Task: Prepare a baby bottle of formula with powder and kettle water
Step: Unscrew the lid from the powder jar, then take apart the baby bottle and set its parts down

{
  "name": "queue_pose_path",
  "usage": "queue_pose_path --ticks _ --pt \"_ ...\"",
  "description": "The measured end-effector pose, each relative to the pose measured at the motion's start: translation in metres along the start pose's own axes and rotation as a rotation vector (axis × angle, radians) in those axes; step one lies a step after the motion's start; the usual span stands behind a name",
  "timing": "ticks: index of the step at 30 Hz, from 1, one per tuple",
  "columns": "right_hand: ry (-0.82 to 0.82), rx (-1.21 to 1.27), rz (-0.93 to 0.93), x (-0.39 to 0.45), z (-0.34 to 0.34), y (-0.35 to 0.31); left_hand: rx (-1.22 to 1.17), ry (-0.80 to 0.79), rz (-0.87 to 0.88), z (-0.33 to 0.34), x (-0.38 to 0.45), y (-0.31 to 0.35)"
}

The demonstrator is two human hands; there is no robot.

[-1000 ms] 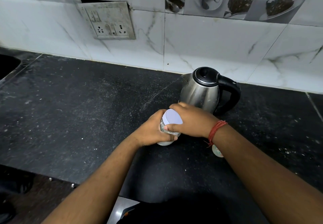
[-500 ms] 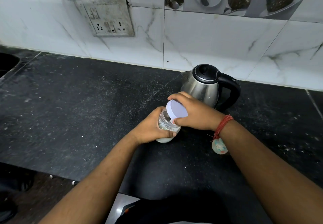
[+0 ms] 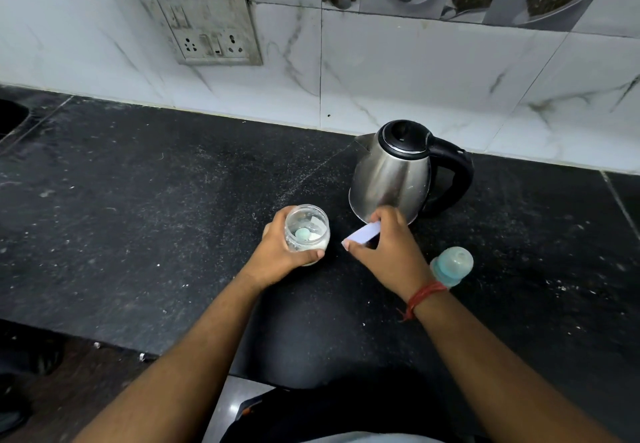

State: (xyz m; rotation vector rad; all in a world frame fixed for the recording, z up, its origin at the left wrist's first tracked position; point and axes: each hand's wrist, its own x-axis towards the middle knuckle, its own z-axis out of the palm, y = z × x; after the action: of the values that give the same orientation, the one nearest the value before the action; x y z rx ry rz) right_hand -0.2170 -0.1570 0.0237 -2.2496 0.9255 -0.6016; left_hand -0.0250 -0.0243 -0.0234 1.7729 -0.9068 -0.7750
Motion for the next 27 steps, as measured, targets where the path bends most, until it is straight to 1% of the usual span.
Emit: queue_pose_path --ticks 2,6,16,21,24,27 --pt "0.002 -0.028 0.013 -0.010 0.009 0.008 -0.009 0.021 -0.019 -0.002 -0.001 -0.005" --pt "-0.044 -0.056 0.025 -0.023 0.023 0.024 -0.016 0.036 -0.044 0.000 -0.002 -0.012" --pt "-0.134 -0.115 0.051 -0.036 0.049 0.046 -0.028 -0.029 -0.011 0.000 -0.001 -0.016" --pt "-0.140 -0.196 0.067 -0.040 0.050 0.050 -0.027 -0.076 -0.016 -0.003 0.000 -0.014" --pt "-0.123 -0.201 0.057 -0.041 0.048 0.049 -0.029 -0.108 -0.037 -0.005 -0.002 -0.012" --pt "-0.093 -0.180 0.029 -0.039 0.045 0.045 -0.042 -0.066 -0.033 -0.009 -0.007 -0.006"
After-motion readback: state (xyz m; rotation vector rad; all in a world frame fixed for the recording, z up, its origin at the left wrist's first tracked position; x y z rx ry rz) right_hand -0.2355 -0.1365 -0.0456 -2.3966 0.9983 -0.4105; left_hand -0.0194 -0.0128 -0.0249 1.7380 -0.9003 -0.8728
